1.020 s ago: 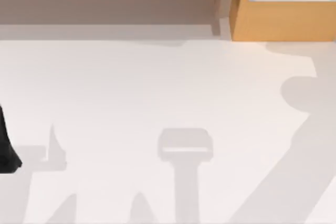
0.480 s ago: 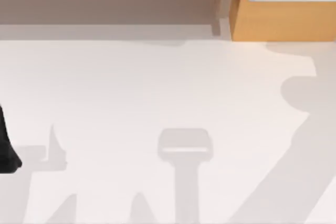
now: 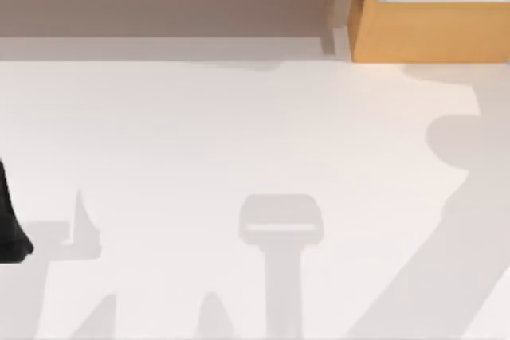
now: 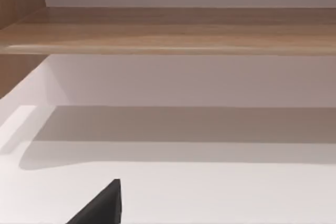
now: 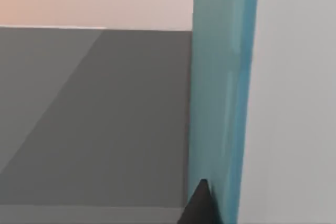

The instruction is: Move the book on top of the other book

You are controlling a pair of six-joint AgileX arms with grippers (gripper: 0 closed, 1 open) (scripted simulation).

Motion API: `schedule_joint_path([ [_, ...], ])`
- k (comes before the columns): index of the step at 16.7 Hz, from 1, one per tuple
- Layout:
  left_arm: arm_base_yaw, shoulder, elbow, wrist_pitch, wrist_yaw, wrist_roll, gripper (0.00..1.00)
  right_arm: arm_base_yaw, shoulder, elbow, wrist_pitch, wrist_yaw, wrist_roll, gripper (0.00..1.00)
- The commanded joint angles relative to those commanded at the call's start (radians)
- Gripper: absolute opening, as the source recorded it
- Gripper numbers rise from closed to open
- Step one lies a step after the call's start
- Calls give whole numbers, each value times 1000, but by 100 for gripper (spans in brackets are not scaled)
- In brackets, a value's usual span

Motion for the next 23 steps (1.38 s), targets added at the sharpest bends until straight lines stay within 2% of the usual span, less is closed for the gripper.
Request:
schedule_joint_path([
  [19, 0, 0, 0, 0, 0, 0, 100, -10, -48, -26, -15, -12, 5, 0],
  [23, 0, 0, 0, 0, 0, 0, 100, -74, -137, -61, -39, -92, 101, 0],
])
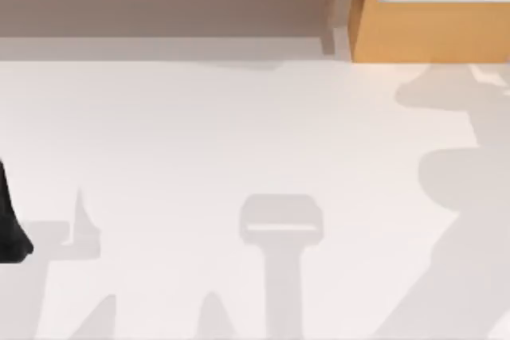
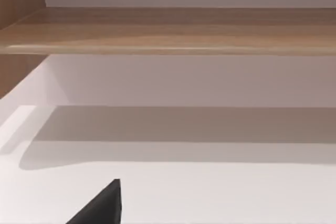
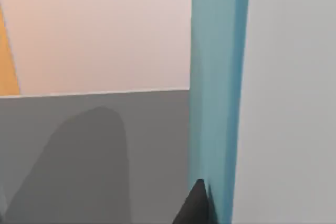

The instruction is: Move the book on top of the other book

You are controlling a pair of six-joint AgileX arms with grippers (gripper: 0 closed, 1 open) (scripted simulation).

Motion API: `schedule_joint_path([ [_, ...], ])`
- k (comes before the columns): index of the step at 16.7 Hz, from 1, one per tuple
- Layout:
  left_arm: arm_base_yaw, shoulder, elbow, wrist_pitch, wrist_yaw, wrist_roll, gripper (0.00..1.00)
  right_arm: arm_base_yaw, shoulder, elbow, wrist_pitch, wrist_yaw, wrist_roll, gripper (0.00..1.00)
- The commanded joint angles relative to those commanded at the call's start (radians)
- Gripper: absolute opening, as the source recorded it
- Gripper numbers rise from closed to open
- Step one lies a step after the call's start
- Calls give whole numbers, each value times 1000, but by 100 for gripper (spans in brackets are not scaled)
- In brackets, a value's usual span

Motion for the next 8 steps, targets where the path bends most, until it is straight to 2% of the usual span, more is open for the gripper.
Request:
schedule_joint_path([
  [4, 0, 0, 0, 0, 0, 0, 100, -143, -163, -127, -42, -118, 203, 0],
  [8, 0, 0, 0, 0, 0, 0, 100, -300, -283, -358, -101, -207, 451, 0],
])
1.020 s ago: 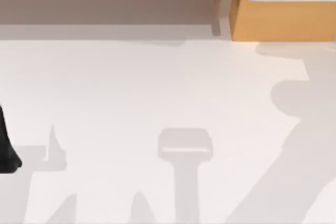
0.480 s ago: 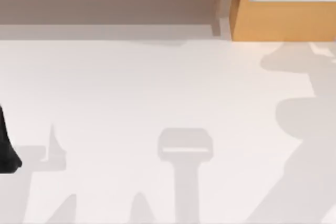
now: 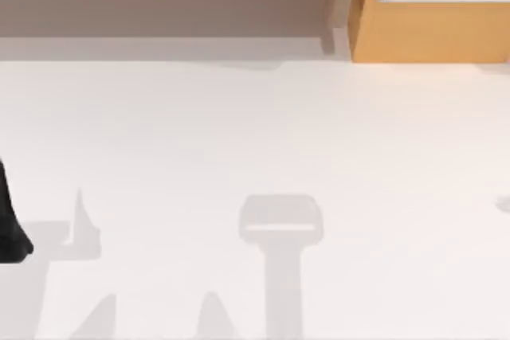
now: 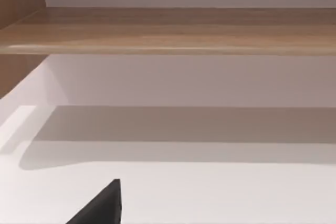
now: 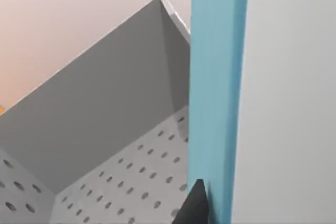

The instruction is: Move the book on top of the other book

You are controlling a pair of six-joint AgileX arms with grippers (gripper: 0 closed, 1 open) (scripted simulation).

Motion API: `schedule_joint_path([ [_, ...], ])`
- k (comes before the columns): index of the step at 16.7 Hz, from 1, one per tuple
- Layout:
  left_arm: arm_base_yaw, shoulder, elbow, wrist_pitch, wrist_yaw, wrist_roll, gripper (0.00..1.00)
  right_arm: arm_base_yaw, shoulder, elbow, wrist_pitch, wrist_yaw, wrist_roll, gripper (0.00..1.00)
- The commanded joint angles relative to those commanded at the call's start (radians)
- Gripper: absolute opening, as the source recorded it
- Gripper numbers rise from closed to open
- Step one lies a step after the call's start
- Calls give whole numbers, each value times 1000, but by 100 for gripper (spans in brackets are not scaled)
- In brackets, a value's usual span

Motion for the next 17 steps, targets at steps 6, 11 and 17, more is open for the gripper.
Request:
schedule_joint_path([
  [6, 0, 0, 0, 0, 0, 0, 100, -129, -30, -401, -90, -50, 318, 0],
  [11, 0, 0, 0, 0, 0, 0, 100, -140, -28, -539, -117, -45, 430, 0],
  [17, 0, 0, 0, 0, 0, 0, 100, -132, -20, -536, -107, -41, 436, 0],
])
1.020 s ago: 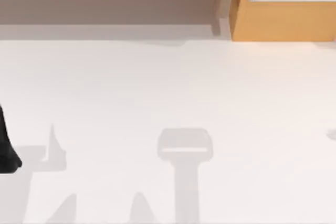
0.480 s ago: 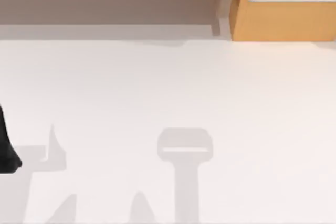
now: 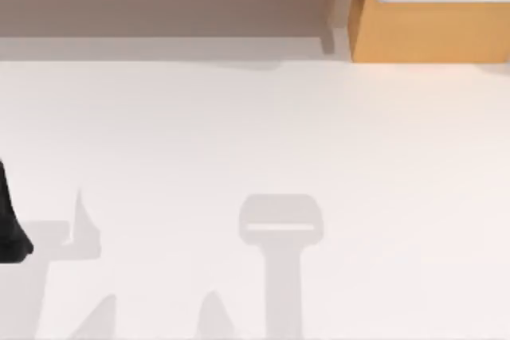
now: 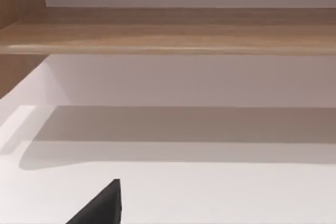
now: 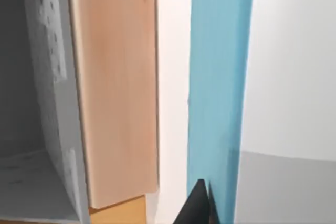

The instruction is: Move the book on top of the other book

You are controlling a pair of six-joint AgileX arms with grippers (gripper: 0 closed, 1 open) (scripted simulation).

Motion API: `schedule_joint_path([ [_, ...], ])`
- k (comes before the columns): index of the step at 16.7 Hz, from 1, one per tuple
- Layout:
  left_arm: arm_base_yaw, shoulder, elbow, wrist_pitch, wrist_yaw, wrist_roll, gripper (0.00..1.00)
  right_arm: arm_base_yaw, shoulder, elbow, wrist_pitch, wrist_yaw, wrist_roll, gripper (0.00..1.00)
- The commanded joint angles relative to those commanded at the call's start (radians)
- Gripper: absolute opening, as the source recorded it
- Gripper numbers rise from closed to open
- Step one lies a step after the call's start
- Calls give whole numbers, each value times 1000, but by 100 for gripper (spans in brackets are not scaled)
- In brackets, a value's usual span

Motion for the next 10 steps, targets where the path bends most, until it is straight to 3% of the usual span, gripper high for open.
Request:
schedule_joint_path([
  [5, 0, 0, 0, 0, 0, 0, 100, 5, 8, 2, 10, 6, 7, 0],
  [10, 0, 0, 0, 0, 0, 0, 100, 5, 8, 2, 10, 6, 7, 38],
])
